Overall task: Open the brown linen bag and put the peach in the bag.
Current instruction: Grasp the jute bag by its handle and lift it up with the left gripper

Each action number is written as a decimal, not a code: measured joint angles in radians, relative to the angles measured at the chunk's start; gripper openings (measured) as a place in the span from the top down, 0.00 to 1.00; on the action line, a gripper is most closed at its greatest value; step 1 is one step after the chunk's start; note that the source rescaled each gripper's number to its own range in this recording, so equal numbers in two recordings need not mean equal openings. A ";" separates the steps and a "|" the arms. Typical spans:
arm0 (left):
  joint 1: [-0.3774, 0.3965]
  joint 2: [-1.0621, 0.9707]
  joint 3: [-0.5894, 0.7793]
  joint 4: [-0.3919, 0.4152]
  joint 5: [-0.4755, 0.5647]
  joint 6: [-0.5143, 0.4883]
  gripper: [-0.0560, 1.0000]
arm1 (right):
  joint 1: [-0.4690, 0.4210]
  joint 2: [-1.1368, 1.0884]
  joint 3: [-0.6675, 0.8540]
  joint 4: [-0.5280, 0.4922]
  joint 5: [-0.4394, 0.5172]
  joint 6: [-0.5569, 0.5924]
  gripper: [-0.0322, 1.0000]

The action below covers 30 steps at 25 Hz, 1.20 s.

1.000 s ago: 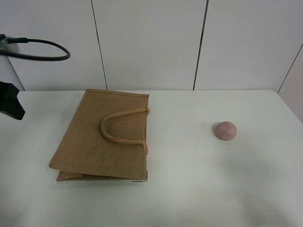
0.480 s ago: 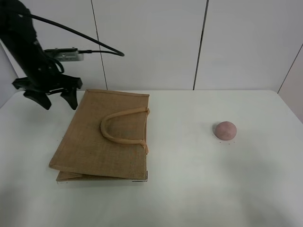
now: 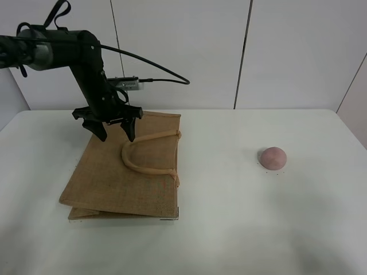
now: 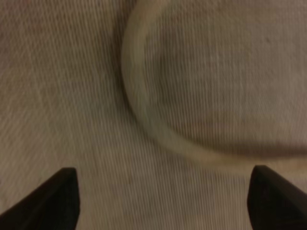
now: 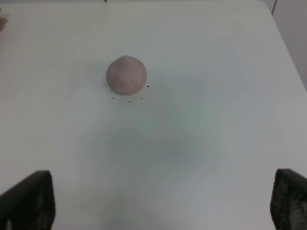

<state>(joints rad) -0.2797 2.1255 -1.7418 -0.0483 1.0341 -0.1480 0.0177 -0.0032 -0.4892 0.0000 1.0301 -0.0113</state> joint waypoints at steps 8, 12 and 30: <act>0.000 0.105 -0.001 -0.008 -0.077 -0.010 0.00 | 0.000 0.000 0.000 0.000 0.000 0.000 0.00; 0.000 0.119 -0.001 -0.008 -0.104 -0.010 0.00 | 0.000 0.000 0.000 0.000 0.000 0.000 0.00; 0.000 0.208 -0.005 0.000 -0.162 0.012 0.10 | 0.000 0.000 0.000 0.000 0.000 0.000 0.00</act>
<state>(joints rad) -0.2797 2.3330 -1.7472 -0.0485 0.8724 -0.1361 0.0177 -0.0032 -0.4892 0.0000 1.0301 -0.0113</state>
